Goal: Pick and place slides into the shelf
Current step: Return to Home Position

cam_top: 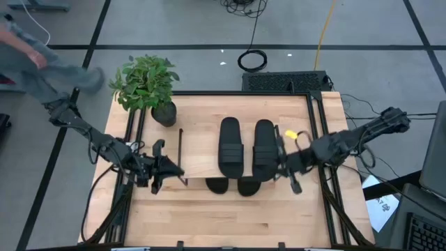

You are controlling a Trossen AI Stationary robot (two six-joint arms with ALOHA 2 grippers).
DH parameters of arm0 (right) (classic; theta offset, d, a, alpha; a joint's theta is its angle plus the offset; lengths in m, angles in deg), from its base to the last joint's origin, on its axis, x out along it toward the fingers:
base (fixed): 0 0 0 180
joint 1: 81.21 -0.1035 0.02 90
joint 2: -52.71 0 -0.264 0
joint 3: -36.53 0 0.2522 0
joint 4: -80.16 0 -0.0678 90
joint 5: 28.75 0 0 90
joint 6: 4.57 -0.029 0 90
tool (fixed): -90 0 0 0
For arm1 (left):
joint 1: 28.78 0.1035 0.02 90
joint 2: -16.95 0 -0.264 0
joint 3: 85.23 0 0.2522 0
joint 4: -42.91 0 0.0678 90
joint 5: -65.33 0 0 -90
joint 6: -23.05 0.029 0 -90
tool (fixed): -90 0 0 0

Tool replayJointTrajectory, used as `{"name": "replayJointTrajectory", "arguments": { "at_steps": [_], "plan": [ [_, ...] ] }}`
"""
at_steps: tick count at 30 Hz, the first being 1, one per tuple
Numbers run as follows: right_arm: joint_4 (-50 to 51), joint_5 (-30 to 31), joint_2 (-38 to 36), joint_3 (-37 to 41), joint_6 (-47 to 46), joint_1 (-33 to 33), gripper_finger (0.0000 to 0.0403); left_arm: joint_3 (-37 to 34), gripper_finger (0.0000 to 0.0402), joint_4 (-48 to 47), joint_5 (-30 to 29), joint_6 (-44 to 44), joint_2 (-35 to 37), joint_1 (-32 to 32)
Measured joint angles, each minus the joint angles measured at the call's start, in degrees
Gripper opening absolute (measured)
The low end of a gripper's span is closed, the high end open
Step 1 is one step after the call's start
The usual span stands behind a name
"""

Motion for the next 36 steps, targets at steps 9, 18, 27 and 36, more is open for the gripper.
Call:
{"name": "replayJointTrajectory", "arguments": {
  "at_steps": [9, 18, 27, 36],
  "plan": [
    [3.2, -0.1, -10.7, 0.0, 0.2, 8.1, 0.0004, 7.9, 0.0021, -6.9, 1.3, -7.3, 1.1, 13.5],
    [13.5, 6.3, -23.7, 4.8, -2.9, 7.3, 0.0004, 6.5, 0.0003, -15.0, 1.2, -13.4, 15.0, 16.1],
    [3.7, 6.0, -34.1, 18.3, -4.7, 5.8, 0.0004, -5.3, 0.0001, -6.6, -0.8, -14.3, 24.7, 14.7],
    [0.8, 6.0, -40.0, 24.3, -8.8, 5.9, 0.0004, -15.4, 0.0, 8.6, -10.7, -9.2, 26.8, 10.6]
  ]
}}
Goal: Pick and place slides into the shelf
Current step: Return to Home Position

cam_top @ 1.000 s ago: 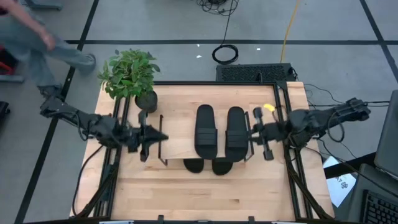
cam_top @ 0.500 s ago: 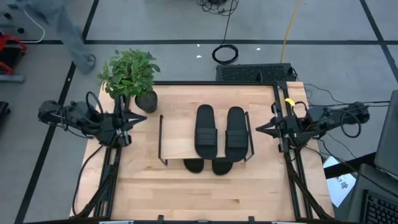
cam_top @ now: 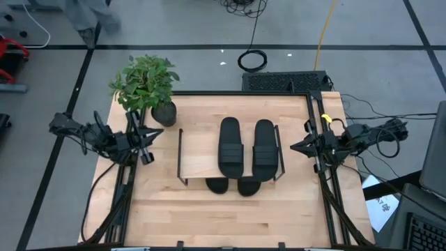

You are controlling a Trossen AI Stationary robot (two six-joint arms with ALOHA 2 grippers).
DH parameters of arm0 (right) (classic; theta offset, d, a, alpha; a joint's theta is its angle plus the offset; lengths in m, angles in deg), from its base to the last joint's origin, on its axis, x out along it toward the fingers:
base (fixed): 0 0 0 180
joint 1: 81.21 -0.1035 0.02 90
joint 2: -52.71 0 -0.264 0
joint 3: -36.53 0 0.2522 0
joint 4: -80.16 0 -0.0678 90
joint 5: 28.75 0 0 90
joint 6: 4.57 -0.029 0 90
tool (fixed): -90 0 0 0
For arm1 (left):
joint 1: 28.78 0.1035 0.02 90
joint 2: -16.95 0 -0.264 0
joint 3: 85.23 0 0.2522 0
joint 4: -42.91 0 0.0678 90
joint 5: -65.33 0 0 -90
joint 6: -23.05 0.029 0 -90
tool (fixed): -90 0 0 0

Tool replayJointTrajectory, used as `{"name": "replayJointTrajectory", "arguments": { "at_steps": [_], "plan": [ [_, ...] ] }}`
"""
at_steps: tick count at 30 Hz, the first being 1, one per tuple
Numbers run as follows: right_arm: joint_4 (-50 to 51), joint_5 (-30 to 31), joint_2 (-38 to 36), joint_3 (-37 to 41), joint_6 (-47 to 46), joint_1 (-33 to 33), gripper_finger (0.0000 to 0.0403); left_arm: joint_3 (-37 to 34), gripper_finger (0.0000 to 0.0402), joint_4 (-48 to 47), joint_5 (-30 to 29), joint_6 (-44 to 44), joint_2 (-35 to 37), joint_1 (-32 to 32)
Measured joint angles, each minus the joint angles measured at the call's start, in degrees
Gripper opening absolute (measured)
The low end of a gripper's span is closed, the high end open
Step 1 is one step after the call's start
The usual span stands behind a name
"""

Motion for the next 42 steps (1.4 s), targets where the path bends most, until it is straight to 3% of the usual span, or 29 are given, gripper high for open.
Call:
{"name": "replayJointTrajectory", "arguments": {
  "at_steps": [4, 10, 17, 21, 25, 27, 32, 37, 42],
  "plan": [
    [2.3, 2.6, -3.2, 0.3, 0.0, 0.0, 0.0004, -2.5, 0.0, 5.4, -7.0, 5.1, 1.9, -3.1],
    [9.5, 5.9, -9.6, 0.3, 1.1, 0.0, 0.0004, -3.5, 0.0, 1.3, -11.9, 7.2, 10.7, -5.7],
    [11.4, 0.7, -11.1, 0.3, 5.6, 0.0, 0.0004, -3.5, 0.0, -3.5, 4.2, 10.9, 19.1, -4.9],
    [9.9, 0.1, -9.8, 0.3, 6.6, 0.0, 0.0004, -3.5, 0.0, -7.9, 0.7, 9.4, 20.0, -3.5],
    [9.8, 5.6, -9.0, 0.3, 7.3, 0.2, 0.0004, -3.5, 0.0, -13.1, -2.3, 3.6, 20.2, -1.5],
    [9.8, 5.5, -8.9, 0.3, 7.1, 0.2, 0.0004, -3.5, 0.0, -16.0, -3.7, -0.7, 20.3, -0.3],
    [8.6, -2.1, -8.9, 2.8, 5.9, 0.2, 0.0004, -3.6, 0.0, -22.9, 6.6, -7.4, 21.4, 1.1],
    [5.9, -1.8, -8.8, 8.3, 1.4, 0.2, 0.0004, -6.6, 0.0, -21.8, 5.1, -8.4, 21.4, 2.3],
    [-0.2, -1.8, -8.9, 12.8, 0.8, 0.2, 0.0004, -12.3, 0.0, -16.5, 7.7, -9.9, 21.4, 4.5]
  ]
}}
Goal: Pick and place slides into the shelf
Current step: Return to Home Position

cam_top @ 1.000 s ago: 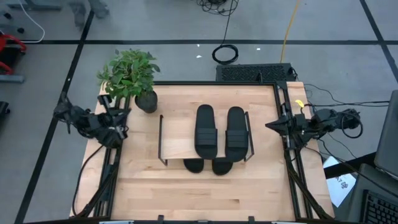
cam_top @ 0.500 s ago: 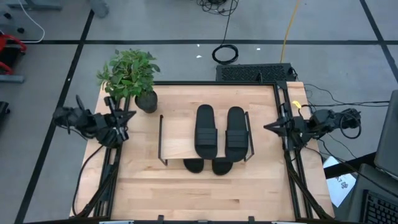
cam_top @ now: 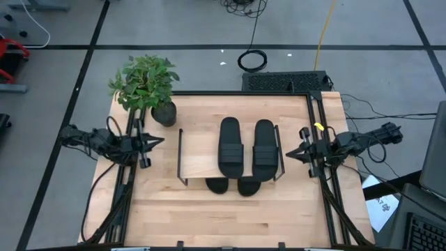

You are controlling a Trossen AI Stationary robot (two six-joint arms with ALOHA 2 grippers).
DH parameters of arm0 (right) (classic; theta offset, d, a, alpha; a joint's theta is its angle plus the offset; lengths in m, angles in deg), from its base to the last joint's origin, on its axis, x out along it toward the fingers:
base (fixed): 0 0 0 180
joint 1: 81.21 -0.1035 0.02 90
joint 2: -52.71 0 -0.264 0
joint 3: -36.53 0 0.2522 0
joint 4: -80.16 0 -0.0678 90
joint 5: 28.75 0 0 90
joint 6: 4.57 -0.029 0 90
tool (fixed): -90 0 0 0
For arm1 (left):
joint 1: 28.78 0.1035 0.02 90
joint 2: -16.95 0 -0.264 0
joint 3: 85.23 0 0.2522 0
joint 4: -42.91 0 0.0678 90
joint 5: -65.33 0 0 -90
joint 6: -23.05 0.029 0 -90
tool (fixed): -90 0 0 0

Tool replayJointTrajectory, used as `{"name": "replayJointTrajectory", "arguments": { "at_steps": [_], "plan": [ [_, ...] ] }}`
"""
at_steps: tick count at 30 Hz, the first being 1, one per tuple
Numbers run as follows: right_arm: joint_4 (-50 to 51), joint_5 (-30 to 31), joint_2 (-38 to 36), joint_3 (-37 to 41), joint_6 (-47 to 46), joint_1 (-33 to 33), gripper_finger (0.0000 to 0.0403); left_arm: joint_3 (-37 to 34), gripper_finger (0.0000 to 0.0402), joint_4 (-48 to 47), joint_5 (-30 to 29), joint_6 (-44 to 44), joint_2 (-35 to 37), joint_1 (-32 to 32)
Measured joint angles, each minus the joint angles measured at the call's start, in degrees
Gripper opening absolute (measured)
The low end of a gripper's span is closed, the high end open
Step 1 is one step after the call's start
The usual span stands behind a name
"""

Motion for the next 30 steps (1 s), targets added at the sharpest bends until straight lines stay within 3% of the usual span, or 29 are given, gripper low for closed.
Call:
{"name": "replayJointTrajectory", "arguments": {
  "at_steps": [10, 17, 25, 30],
  "plan": [
    [-3.8, 0.0, 0.0, 4.0, -2.8, 0.0, 0.0004, -5.2, 0.0, -0.9, 17.4, -4.0, 0.0, 2.1],
    [-4.8, 0.0, 0.0, 7.5, -3.8, 0.0, 0.0004, -5.3, 0.0, -5.6, 17.2, -3.1, 0.0, 2.1],
    [-16.9, 0.0, 0.1, 14.6, -2.7, 0.0, 0.0004, -5.3, 0.0001, -6.3, 17.3, -6.5, 0.0, 2.1],
    [-15.6, -0.3, 0.1, 15.5, -4.3, 0.0, 0.0004, -5.3, 0.0001, -6.2, 16.4, -8.4, 0.0, 2.1]
  ]
}}
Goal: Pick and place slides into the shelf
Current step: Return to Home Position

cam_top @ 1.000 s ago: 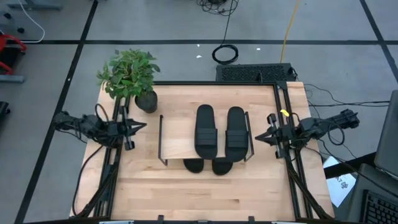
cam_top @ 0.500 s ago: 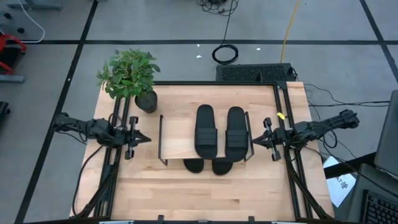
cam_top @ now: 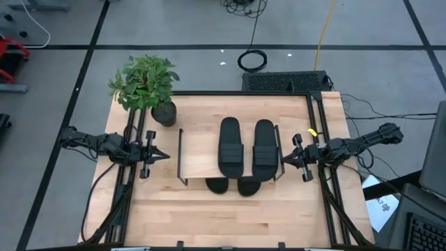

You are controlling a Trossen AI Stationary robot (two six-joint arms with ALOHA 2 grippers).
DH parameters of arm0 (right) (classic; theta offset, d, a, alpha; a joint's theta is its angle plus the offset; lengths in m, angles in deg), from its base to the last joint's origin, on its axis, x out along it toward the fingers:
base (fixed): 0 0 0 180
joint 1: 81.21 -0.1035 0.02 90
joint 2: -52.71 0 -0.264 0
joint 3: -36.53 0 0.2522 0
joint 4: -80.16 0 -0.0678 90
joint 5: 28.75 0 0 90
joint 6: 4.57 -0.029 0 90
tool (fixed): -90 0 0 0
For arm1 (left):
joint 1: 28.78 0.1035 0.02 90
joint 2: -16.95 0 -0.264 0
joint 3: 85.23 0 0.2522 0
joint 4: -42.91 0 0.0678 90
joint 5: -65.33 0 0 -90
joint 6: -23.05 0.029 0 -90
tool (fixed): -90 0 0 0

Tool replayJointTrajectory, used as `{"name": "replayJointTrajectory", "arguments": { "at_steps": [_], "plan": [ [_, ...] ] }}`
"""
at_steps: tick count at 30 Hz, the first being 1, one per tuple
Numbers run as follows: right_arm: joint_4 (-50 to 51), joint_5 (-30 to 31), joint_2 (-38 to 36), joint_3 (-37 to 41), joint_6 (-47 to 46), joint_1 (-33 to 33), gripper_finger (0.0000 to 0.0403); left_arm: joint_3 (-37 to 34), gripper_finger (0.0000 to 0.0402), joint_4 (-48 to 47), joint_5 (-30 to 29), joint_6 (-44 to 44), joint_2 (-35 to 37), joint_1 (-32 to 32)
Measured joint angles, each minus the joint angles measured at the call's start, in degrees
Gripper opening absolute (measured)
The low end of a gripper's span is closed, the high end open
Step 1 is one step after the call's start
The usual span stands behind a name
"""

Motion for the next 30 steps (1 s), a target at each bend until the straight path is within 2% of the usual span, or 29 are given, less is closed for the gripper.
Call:
{"name": "replayJointTrajectory", "arguments": {
  "at_steps": [4, 11, 30],
  "plan": [
    [-0.5, -1.7, -0.1, 0.0, 0.2, 0.0, 0.0004, 0.0, 0.0001, -0.6, 0.0, -1.8, 0.0, 0.0],
    [-0.4, -1.8, 0.0, 0.1, 0.4, 0.0, 0.0004, 0.1, 0.0, -7.4, -0.2, -2.5, 0.0, 0.0],
    [-0.5, -0.8, 0.0, 0.2, 2.4, 0.0, 0.0004, 0.1, 0.0007, -9.8, -1.2, -3.9, -0.1, 0.0]
  ]
}}
